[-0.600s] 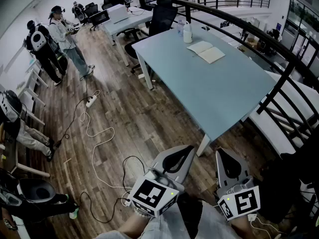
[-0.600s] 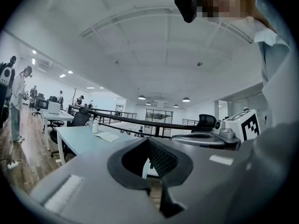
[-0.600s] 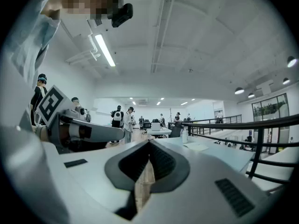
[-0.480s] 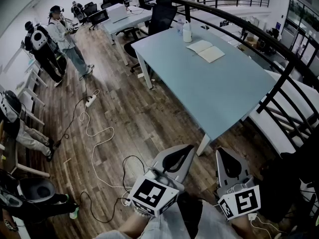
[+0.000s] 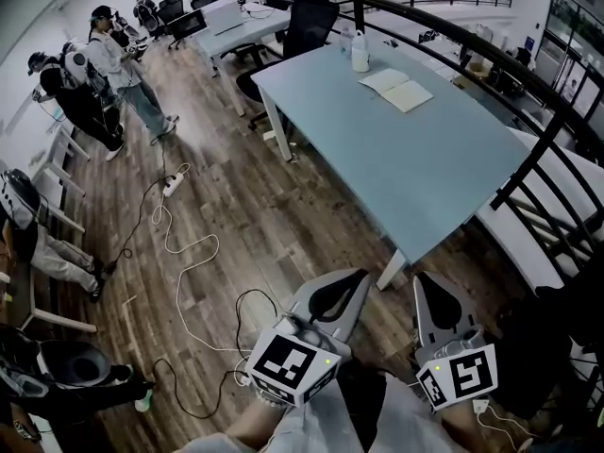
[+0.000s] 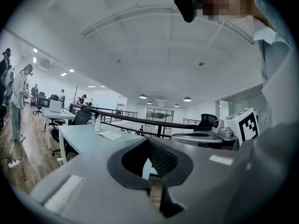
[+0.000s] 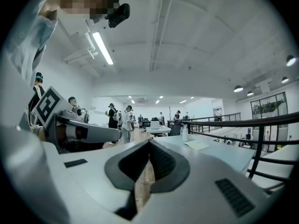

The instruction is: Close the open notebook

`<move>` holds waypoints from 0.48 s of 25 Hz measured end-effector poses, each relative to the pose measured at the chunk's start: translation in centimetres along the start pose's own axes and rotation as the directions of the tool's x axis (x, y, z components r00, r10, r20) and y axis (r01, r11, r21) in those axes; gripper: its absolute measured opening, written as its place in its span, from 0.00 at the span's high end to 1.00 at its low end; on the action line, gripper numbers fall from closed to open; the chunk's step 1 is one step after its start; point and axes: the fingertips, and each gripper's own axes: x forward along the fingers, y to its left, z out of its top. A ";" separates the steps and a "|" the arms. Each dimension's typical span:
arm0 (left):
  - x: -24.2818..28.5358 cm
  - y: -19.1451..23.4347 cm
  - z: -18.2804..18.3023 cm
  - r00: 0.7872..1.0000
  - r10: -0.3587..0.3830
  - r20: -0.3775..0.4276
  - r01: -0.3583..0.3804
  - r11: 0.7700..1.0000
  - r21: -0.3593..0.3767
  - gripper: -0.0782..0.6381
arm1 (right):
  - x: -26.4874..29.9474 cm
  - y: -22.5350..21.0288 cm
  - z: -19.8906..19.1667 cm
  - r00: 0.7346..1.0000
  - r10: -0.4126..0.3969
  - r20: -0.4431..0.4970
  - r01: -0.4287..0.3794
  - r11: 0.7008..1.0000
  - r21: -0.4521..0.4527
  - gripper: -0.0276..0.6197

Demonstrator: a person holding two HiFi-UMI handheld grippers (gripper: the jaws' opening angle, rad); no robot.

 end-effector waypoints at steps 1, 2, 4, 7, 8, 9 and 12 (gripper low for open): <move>-0.1 0.3 0.0 1.000 0.002 0.001 -0.002 1.000 0.000 0.89 | 0.2 0.0 -0.1 1.000 -0.004 -0.004 0.004 1.000 -0.002 0.95; -0.2 0.6 -0.1 1.000 0.003 0.002 -0.003 1.000 0.000 0.89 | 0.4 -0.1 -0.2 1.000 -0.008 -0.006 0.008 1.000 -0.002 0.95; -0.4 1.3 -0.1 1.000 0.004 0.003 -0.004 1.000 0.000 0.89 | 0.8 0.1 -0.3 1.000 -0.015 -0.007 0.015 1.000 -0.002 0.95; -0.8 2.4 0.1 1.000 0.006 0.007 -0.006 1.000 -0.001 0.89 | 1.7 0.8 -0.1 1.000 -0.021 -0.005 0.021 1.000 -0.006 0.95; -0.9 2.7 0.2 1.000 0.005 0.009 -0.005 1.000 0.000 0.89 | 2.0 1.0 0.0 1.000 -0.021 -0.004 0.021 1.000 -0.008 0.95; -1.0 3.0 0.3 1.000 0.002 0.011 -0.002 1.000 0.004 0.89 | 2.2 1.2 0.0 1.000 -0.021 -0.002 0.021 1.000 -0.009 0.95; -1.0 3.8 0.4 1.000 0.000 0.015 0.000 1.000 0.013 0.89 | 3.0 1.6 0.1 1.000 -0.017 0.003 0.017 1.000 -0.014 0.95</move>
